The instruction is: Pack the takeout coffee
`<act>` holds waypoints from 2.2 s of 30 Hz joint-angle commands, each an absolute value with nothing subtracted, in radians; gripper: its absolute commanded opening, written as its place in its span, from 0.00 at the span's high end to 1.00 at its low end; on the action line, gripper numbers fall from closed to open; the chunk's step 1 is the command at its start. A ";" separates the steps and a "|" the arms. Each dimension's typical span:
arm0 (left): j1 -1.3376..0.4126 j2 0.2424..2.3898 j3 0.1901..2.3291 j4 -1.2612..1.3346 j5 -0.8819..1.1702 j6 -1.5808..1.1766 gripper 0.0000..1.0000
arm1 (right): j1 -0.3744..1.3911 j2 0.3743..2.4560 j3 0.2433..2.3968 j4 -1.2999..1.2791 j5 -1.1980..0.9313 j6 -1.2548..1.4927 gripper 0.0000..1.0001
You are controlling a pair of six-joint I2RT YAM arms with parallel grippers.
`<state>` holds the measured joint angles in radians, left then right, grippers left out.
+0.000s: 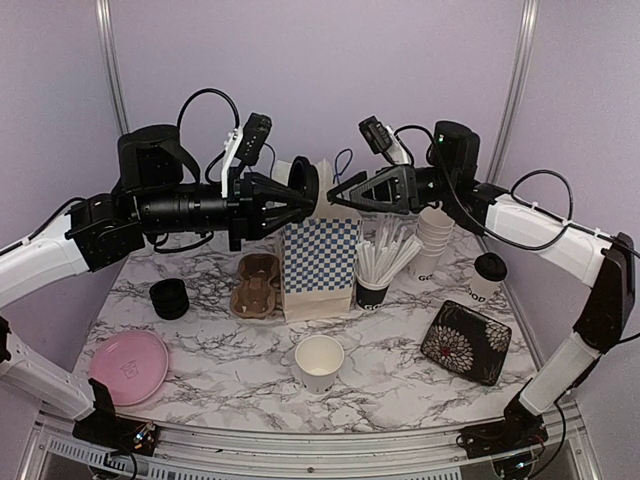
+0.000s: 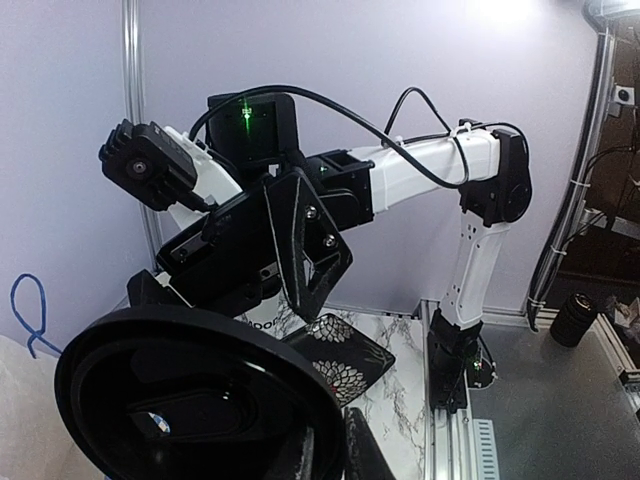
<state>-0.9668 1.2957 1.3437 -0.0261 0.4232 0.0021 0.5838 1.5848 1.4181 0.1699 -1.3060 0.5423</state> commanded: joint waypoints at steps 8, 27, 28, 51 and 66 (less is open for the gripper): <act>-0.957 1.299 1.327 0.091 0.500 -0.048 0.89 | 0.638 1.616 1.502 0.231 -1.304 0.602 0.01; -0.957 1.353 1.330 0.087 0.521 -0.045 0.86 | 0.689 1.645 1.540 0.192 -1.305 0.551 0.01; -0.957 1.356 1.331 0.087 0.522 -0.045 0.87 | 0.690 1.643 1.540 0.192 -1.305 0.549 0.02; -0.957 1.312 1.294 -0.095 0.269 -0.005 0.51 | 0.636 1.660 1.518 0.110 -1.286 0.446 0.25; -0.957 1.359 1.242 -0.256 -0.117 0.022 0.44 | 0.511 1.629 1.549 -0.262 -1.169 0.050 0.15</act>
<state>-0.9611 1.3613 1.2732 -0.1474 0.0959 0.0120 0.5533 1.6859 1.5085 -0.0860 -1.2404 0.2523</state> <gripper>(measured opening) 0.526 0.830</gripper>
